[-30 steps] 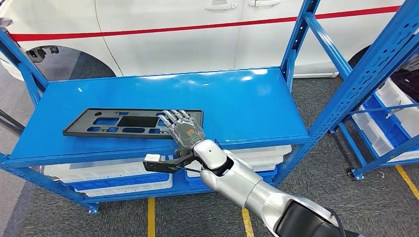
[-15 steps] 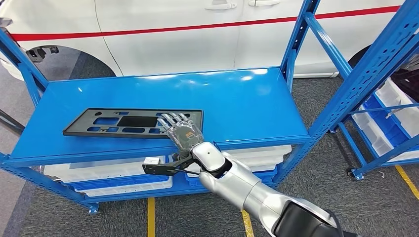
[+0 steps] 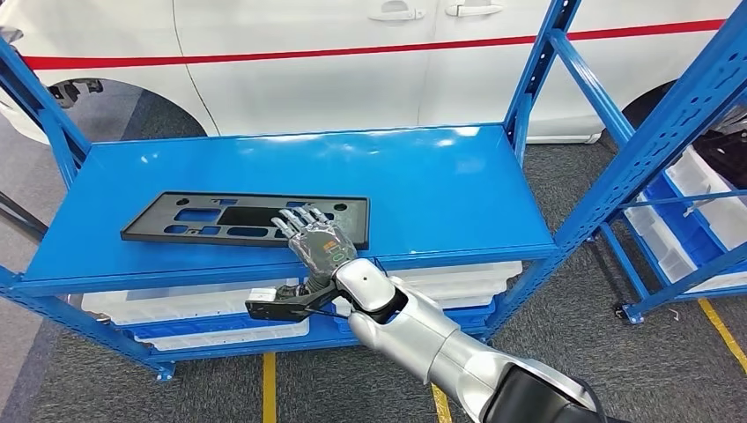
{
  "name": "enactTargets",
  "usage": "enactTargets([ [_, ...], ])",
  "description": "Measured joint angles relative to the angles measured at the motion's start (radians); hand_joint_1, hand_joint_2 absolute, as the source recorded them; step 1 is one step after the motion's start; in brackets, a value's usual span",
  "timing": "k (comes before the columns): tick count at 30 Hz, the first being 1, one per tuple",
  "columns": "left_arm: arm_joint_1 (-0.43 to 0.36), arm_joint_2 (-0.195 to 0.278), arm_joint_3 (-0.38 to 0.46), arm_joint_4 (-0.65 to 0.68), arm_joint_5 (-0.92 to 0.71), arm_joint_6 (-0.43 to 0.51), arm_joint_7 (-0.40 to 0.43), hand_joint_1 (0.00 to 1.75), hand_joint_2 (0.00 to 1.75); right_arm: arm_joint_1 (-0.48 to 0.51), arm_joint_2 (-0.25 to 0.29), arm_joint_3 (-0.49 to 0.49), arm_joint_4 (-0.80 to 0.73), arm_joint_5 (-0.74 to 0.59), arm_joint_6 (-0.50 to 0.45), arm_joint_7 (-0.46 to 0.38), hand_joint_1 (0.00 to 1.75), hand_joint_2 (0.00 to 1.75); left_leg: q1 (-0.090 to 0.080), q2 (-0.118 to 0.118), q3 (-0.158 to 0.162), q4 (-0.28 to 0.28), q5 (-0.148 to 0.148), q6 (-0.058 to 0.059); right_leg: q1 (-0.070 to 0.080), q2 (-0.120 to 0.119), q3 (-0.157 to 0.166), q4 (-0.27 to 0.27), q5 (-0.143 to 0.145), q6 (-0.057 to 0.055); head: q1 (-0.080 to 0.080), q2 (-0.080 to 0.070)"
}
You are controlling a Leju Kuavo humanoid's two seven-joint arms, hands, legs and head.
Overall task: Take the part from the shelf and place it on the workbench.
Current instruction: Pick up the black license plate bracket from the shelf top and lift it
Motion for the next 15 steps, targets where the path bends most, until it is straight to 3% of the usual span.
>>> enactTargets([
  [1,0.000,0.000,-0.001,0.002,0.000,0.001,0.000,0.00,0.00,0.002,0.000,0.000,0.000,0.000,0.001,-0.001,0.00,0.00,0.001,-0.001,0.009,0.001,-0.007,-0.003,-0.002,-0.001,-0.001,-0.020,0.034,0.001,0.000,0.000],
  [3,0.002,0.001,-0.003,0.006,0.000,0.002,0.000,0.00,0.00,0.003,0.000,0.000,0.000,0.000,0.002,-0.002,0.00,0.00,0.004,-0.003,0.029,0.002,-0.026,-0.012,-0.004,-0.003,0.040,-0.139,0.121,0.000,0.000,0.000],
  [4,0.001,0.001,-0.004,0.007,0.000,0.003,0.000,0.00,0.00,0.003,0.000,0.000,0.001,0.000,0.002,-0.002,0.00,0.00,0.003,-0.003,0.035,0.005,-0.036,-0.018,-0.002,-0.004,0.063,-0.196,0.149,-0.003,0.001,0.000],
  [5,0.000,0.002,-0.006,0.008,0.000,0.003,0.000,0.00,0.00,0.003,0.000,0.000,0.001,0.000,0.003,-0.003,0.00,0.00,0.003,-0.003,0.034,0.007,-0.043,-0.024,0.001,-0.005,0.078,-0.232,0.153,-0.010,0.001,0.000],
  [9,-0.007,0.004,-0.010,0.012,0.000,0.008,0.000,0.00,0.00,0.002,0.002,0.000,0.000,0.001,0.004,-0.009,0.00,0.00,0.003,0.001,0.036,0.006,-0.059,-0.044,0.005,-0.001,0.094,-0.260,0.121,-0.040,0.002,0.000],
  [11,-0.009,0.007,-0.011,0.013,0.000,0.012,-0.001,0.00,0.00,-0.003,0.005,0.000,-0.001,0.001,0.005,-0.015,0.00,0.87,0.005,0.002,0.013,0.068,-0.089,-0.055,0.001,-0.001,0.113,-0.270,0.113,-0.052,0.001,0.000],
  [13,-0.009,0.008,-0.012,0.015,0.000,0.015,-0.002,0.00,0.00,-0.005,0.006,0.000,0.000,0.000,0.011,-0.023,0.00,1.75,0.007,0.002,-0.079,0.211,-0.134,-0.063,0.001,-0.003,0.127,-0.273,0.104,-0.058,0.000,0.000],
  [14,-0.009,0.009,-0.013,0.015,0.000,0.015,-0.004,0.00,0.00,-0.005,0.006,0.000,0.000,-0.002,0.016,-0.027,0.00,1.75,0.007,0.002,-0.130,0.278,-0.145,-0.066,0.001,-0.003,0.132,-0.273,0.099,-0.060,0.000,0.000],
  [15,-0.008,0.010,-0.014,0.016,0.000,0.015,-0.005,0.00,0.00,-0.004,0.006,0.000,0.001,-0.003,0.021,-0.032,0.00,1.75,0.007,0.002,-0.170,0.315,-0.135,-0.066,0.002,-0.002,0.137,-0.273,0.094,-0.060,0.000,0.000],
])
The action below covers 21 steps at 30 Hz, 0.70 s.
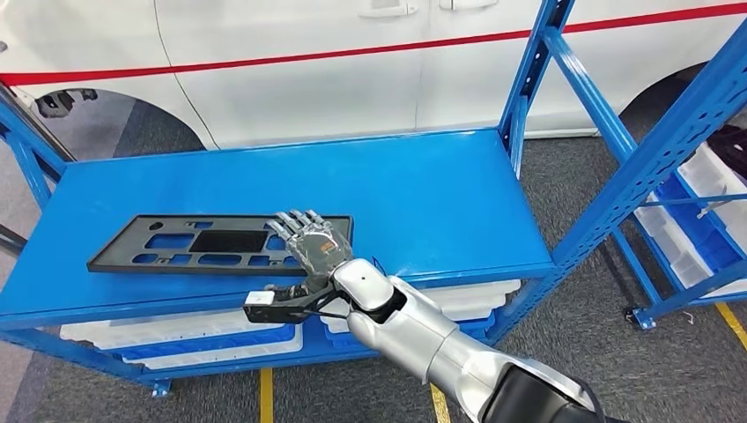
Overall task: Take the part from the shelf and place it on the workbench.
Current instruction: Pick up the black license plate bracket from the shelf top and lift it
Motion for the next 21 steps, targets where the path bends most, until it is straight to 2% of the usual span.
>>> enactTargets([
  [1,0.001,0.001,0.000,0.001,0.000,0.000,-0.002,0.00,0.00,0.000,0.000,0.000,0.000,-0.002,0.005,-0.004,0.00,1.75,0.000,0.000,-0.020,-0.004,0.033,0.002,0.000,0.002,0.007,0.000,-0.005,0.000,0.000,0.000],
  [2,0.002,0.002,0.000,0.002,0.000,-0.001,-0.003,0.00,0.00,0.000,0.000,0.000,0.001,-0.004,0.009,-0.007,0.00,1.75,0.000,0.000,-0.019,-0.047,0.084,0.005,0.001,0.004,0.016,0.000,-0.011,0.001,0.000,0.000],
  [3,0.003,0.004,0.000,0.002,0.000,-0.001,-0.004,0.00,0.00,-0.002,0.000,0.000,0.000,-0.006,0.012,-0.009,0.00,1.75,-0.001,0.000,-0.006,-0.116,0.141,0.010,0.001,0.006,0.025,0.000,-0.017,0.003,0.000,0.000],
  [4,0.003,0.005,0.000,0.003,0.000,-0.001,-0.006,0.00,0.00,-0.004,0.000,0.000,0.000,-0.008,0.014,-0.011,0.00,1.75,-0.003,0.000,0.012,-0.178,0.181,0.016,0.003,0.007,0.033,0.000,-0.022,0.006,0.000,0.000],
  [5,0.003,0.006,0.000,0.003,0.000,-0.001,-0.007,0.00,0.00,-0.006,0.000,0.000,0.000,-0.009,0.015,-0.013,0.00,1.75,-0.006,0.000,0.027,-0.227,0.205,0.022,0.005,0.008,0.037,0.000,-0.026,0.010,0.000,0.000],
  [6,0.002,0.007,0.000,0.004,0.000,-0.001,-0.008,0.00,0.00,-0.007,-0.001,0.000,0.000,-0.010,0.016,-0.014,0.00,1.75,-0.007,-0.001,0.037,-0.255,0.213,0.024,0.008,0.007,0.038,0.002,-0.030,0.012,0.001,0.000],
  [8,0.000,0.008,0.000,0.004,0.000,-0.001,-0.011,0.00,0.00,-0.010,-0.002,0.000,0.000,-0.011,0.018,-0.015,0.00,1.75,-0.007,-0.003,0.043,-0.267,0.209,0.023,0.011,0.006,0.037,0.002,-0.033,0.012,0.001,0.000],
  [10,0.002,0.008,0.000,0.005,0.000,-0.002,-0.012,0.00,0.00,-0.011,-0.004,0.000,0.000,-0.011,0.018,-0.015,0.00,1.75,-0.009,-0.005,0.043,-0.268,0.209,0.022,0.010,0.003,0.039,-0.001,-0.033,0.011,0.001,0.000],
  [16,0.000,0.010,0.000,0.006,0.000,-0.006,-0.014,0.00,0.00,-0.014,-0.005,0.000,0.000,-0.011,0.023,-0.015,0.00,1.75,-0.011,-0.006,0.042,-0.267,0.206,0.031,0.008,0.002,0.044,-0.011,-0.029,0.019,0.001,0.000],
  [21,0.000,0.010,0.001,0.006,0.000,-0.012,-0.020,0.00,0.00,-0.015,-0.005,0.004,0.002,0.013,0.029,-0.010,0.00,1.75,-0.012,-0.006,0.042,-0.266,0.205,0.032,0.007,0.002,0.045,-0.014,-0.028,0.026,0.001,0.000],
])
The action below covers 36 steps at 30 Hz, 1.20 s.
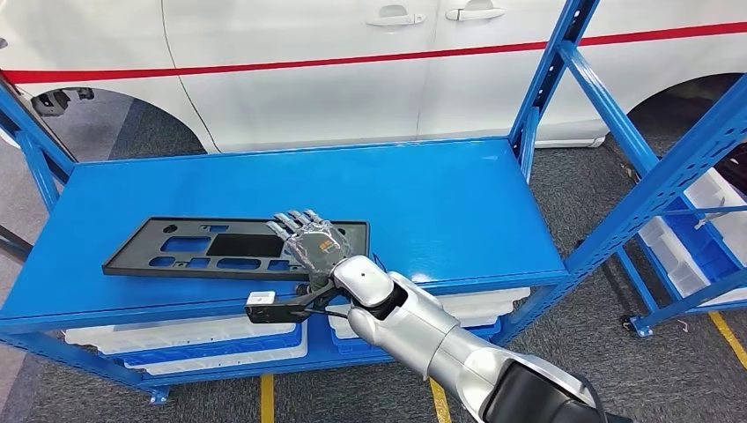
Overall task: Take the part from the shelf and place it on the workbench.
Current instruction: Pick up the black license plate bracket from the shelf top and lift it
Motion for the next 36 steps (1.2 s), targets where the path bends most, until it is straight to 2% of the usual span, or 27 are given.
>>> enactTargets([
  [7,-0.002,0.000,0.007,0.000,0.000,-0.007,-0.002,0.00,0.00,-0.009,0.000,0.022,0.028,0.086,-0.005,0.039,0.00,1.75,0.000,0.000,0.000,0.000,0.000,0.001,-0.001,0.000,0.000,0.000,0.000,0.001,0.000,0.000],
  [10,-0.004,0.000,0.012,0.001,0.000,-0.006,-0.002,0.00,0.00,-0.011,0.000,0.028,0.056,0.130,-0.041,0.071,0.00,1.75,0.000,0.000,0.000,0.000,0.000,0.001,0.000,0.000,0.000,0.000,0.000,0.001,0.000,0.000],
  [11,-0.005,0.000,0.015,0.002,0.000,-0.005,-0.002,0.00,0.00,-0.012,-0.001,0.029,0.066,0.143,-0.057,0.080,0.06,1.75,0.000,0.000,0.000,0.000,0.000,0.001,0.000,0.000,0.000,0.000,0.000,0.001,0.000,0.000],
  [15,-0.006,0.000,0.025,0.003,0.000,-0.005,-0.003,0.00,0.00,-0.012,-0.002,0.029,0.105,0.181,-0.099,0.103,1.70,1.75,0.001,0.000,0.001,0.000,0.000,0.001,0.001,0.000,0.000,0.000,0.000,0.001,0.000,0.000],
  [17,-0.007,0.000,0.029,0.003,0.000,-0.006,-0.004,0.00,0.00,-0.013,-0.004,0.029,0.123,0.187,-0.101,0.106,1.75,1.75,0.001,0.000,0.001,0.000,0.000,0.001,0.001,0.000,0.000,0.000,0.000,0.001,0.000,0.000],
  [35,-0.013,0.000,0.049,0.018,0.000,0.002,-0.015,0.00,0.00,-0.024,-0.009,0.008,0.182,0.168,-0.092,0.075,1.75,1.75,0.001,0.000,0.002,0.000,0.000,0.001,0.001,0.000,0.002,0.000,0.000,0.001,0.000,0.000],
  [36,-0.013,0.000,0.049,0.019,0.000,0.002,-0.016,0.00,0.44,-0.025,-0.009,0.008,0.182,0.168,-0.092,0.073,1.75,1.75,0.001,0.000,0.002,0.000,0.000,0.001,0.001,0.000,0.002,0.000,0.000,0.001,0.000,0.000],
])
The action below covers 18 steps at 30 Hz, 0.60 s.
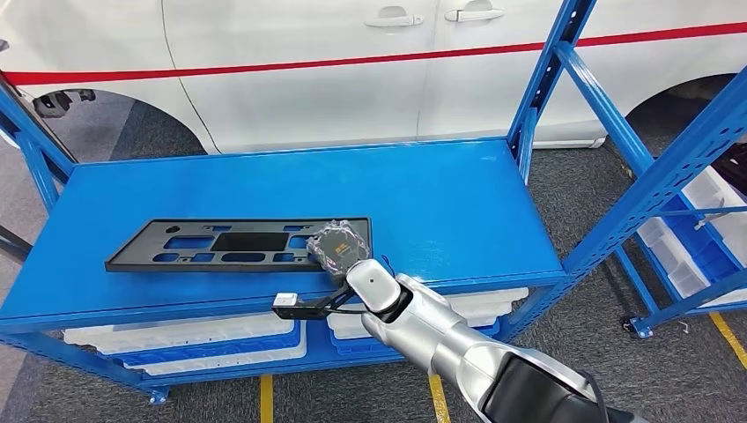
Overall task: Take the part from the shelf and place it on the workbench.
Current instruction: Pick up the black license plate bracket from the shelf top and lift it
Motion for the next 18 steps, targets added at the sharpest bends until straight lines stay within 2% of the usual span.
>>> enactTargets([
  [3,-0.001,0.001,0.000,0.006,0.000,0.001,-0.009,0.00,1.75,-0.001,0.000,-0.001,0.000,0.000,-0.004,-0.006,1.75,1.75,0.000,0.000,0.000,0.000,0.000,0.000,0.000,0.000,0.000,0.000,0.000,0.000,0.000,0.000],
  [13,-0.015,0.010,0.027,0.041,0.000,0.010,-0.011,0.00,1.75,0.001,0.000,-0.004,0.006,-0.011,-0.026,-0.021,1.75,1.75,0.000,0.000,0.000,0.000,0.000,0.000,0.000,0.000,0.000,0.000,0.000,0.000,0.000,0.000],
  [18,-0.012,0.001,0.044,0.015,0.000,0.011,-0.016,0.00,1.75,0.020,-0.006,-0.009,-0.014,-0.012,-0.054,-0.022,1.75,1.75,0.000,0.000,0.000,0.000,0.000,0.000,0.000,0.000,0.000,0.000,0.000,0.000,0.000,0.000],
])
